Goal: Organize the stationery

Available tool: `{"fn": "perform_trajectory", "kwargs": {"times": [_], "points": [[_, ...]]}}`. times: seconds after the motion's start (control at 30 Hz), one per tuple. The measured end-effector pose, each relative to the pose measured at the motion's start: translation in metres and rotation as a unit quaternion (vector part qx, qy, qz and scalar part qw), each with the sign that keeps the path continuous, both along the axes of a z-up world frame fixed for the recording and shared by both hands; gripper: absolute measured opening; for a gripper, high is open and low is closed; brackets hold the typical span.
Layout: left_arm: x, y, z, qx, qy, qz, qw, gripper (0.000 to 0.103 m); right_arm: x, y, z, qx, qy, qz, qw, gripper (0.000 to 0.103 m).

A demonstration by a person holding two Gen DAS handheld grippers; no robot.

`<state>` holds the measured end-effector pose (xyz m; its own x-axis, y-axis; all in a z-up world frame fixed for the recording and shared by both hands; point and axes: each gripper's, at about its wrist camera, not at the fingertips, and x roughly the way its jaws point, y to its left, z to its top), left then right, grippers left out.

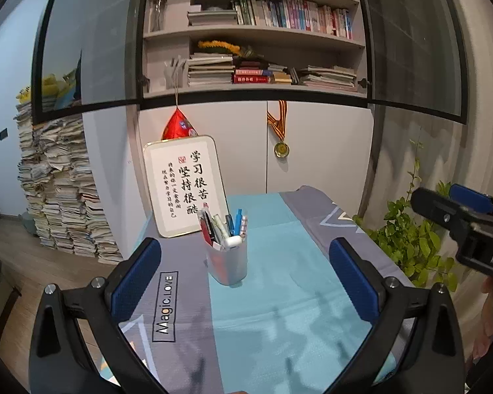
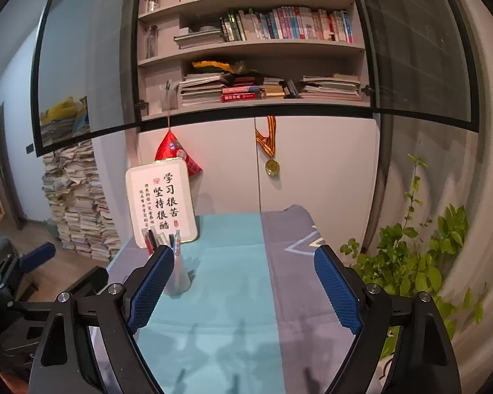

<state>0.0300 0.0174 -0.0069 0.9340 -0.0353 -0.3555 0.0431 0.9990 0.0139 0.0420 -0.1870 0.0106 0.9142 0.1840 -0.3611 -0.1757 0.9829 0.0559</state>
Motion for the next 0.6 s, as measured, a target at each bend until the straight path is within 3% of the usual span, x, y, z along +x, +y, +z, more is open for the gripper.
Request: {"fn": "perform_trajectory", "kwargs": {"times": [0.6], "points": [[-0.025,-0.01,0.009,0.005,-0.022,-0.004,0.9997,0.102,-0.023,-0.008,0.001,0.006,-0.006,0.005,1.0,0.088]]}}
